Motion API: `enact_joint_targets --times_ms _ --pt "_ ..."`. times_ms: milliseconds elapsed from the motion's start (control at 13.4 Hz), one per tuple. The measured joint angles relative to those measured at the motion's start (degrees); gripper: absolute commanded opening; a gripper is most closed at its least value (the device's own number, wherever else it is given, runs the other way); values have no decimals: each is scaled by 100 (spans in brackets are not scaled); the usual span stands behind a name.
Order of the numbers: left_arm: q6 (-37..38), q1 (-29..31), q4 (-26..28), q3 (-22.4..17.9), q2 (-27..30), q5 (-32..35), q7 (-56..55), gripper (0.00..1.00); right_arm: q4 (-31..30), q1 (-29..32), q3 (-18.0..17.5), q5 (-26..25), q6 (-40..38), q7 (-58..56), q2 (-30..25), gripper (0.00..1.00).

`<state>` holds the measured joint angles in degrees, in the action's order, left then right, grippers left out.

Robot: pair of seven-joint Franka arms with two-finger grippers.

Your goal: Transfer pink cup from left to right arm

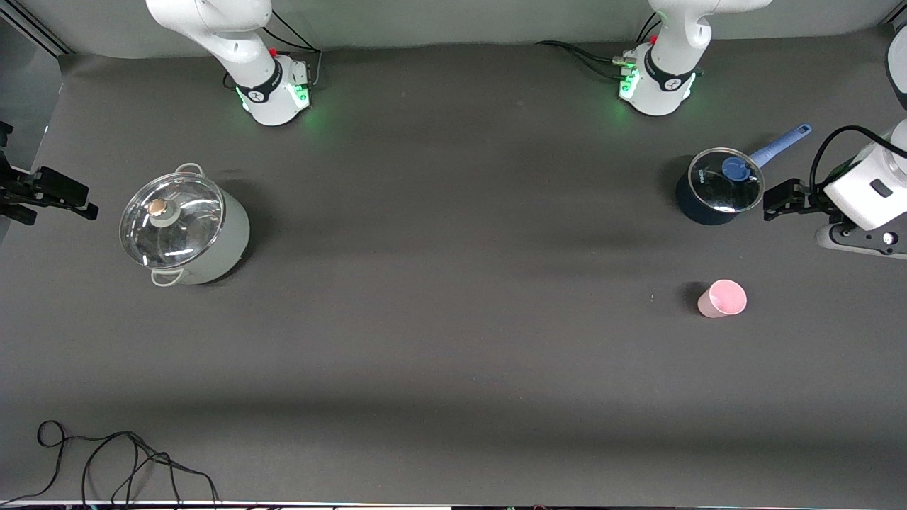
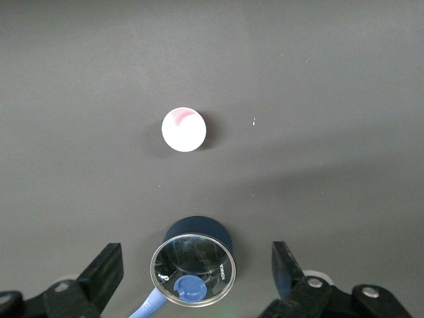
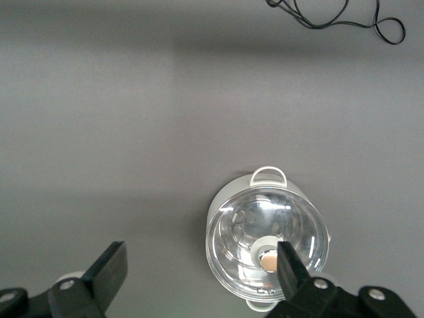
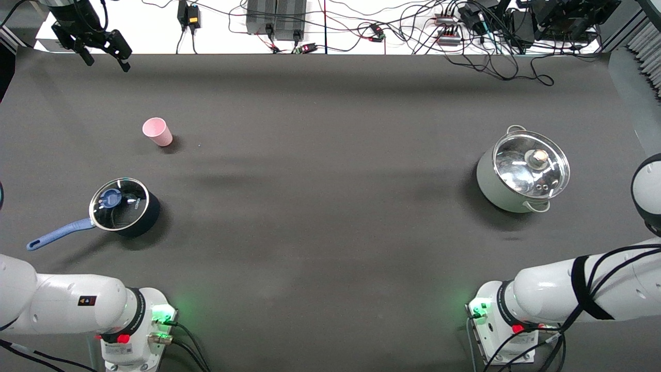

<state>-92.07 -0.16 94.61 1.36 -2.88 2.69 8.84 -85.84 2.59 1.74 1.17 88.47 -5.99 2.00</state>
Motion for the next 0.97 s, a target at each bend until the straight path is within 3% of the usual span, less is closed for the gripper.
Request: enact_joint_targets --times_ms 595,967 --pt "0 8 3 -7 0 0 56 100 0 27 41 0 -4 0 32 100" --pt "-10 586 10 -33 -58 -373 1858 100 3 23 38 0 -4 0 32 100"
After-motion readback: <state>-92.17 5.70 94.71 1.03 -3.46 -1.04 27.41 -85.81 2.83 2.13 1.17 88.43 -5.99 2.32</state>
